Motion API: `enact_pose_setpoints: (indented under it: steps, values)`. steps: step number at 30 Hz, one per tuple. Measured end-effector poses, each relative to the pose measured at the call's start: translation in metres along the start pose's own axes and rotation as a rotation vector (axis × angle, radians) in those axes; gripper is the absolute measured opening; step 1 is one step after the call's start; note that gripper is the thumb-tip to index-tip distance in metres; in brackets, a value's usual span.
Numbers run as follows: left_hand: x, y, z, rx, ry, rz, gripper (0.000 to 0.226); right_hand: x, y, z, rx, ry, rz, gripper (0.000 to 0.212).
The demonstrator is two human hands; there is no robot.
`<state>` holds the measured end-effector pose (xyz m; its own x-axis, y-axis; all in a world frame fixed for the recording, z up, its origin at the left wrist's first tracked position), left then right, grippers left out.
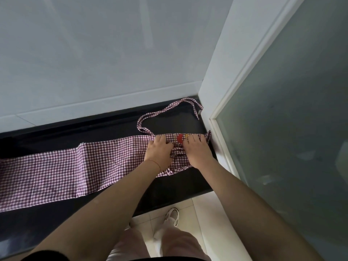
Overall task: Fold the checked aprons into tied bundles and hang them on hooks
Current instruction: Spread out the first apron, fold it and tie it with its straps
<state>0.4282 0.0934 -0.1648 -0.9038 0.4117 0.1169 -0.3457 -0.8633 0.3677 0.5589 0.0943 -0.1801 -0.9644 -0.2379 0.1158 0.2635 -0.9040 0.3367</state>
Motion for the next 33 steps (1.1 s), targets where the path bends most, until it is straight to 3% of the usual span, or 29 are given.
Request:
enact_pose_setpoints:
  steps: [4, 9, 13, 18, 22, 25, 27, 31, 33]
  values:
    - [-0.003, 0.003, 0.016, -0.094, 0.050, -0.042, 0.030, -0.003, 0.002, -0.007, -0.009, -0.061, 0.027, 0.043]
    - [0.013, 0.008, 0.030, -0.022, 0.127, -0.018, 0.019, -0.002, 0.011, 0.006, -0.189, -0.126, 0.114, 0.094]
    - [0.023, 0.009, 0.037, -0.009, 0.172, -0.036, 0.020, -0.006, 0.025, 0.017, -0.403, -0.190, -0.107, 0.115]
    - [0.029, 0.019, 0.035, -0.091, -0.002, 0.101, 0.040, -0.009, 0.033, 0.002, -0.464, -0.362, -0.396, 0.104]
    - [0.023, 0.030, 0.026, -0.114, 0.065, 0.240, 0.043, -0.008, 0.036, 0.004, -0.544, -0.440, -0.461, 0.090]
    - [0.021, 0.040, 0.021, -0.129, 0.154, 0.387, 0.052, -0.013, 0.041, 0.000, -0.554, -0.678, -0.562, 0.087]
    - [0.023, 0.043, 0.014, -0.076, 0.289, 0.500, 0.058, -0.016, 0.041, -0.004, -0.496, -0.800, -0.623, 0.079]
    - [0.027, 0.034, -0.015, 0.130, 0.901, 0.538, 0.061, -0.017, 0.042, -0.002, -0.463, -0.713, -0.543, 0.026]
    - [0.026, 0.028, -0.018, 0.105, 1.118, 0.479, 0.052, -0.016, 0.045, -0.004, -0.478, -0.632, -0.415, 0.028]
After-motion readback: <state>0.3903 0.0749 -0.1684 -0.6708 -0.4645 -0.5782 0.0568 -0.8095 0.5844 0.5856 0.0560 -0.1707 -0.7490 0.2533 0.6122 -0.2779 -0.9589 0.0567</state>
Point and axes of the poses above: each hand's wrist, its own y-axis away from the middle knuckle, its own z-axis out of the back of the hand, x = y × z, the point moved 5 cm from there along -y, towards the middle knuckle, and after that the axes turned 14 degrees about -y, right-handed, at the moved point
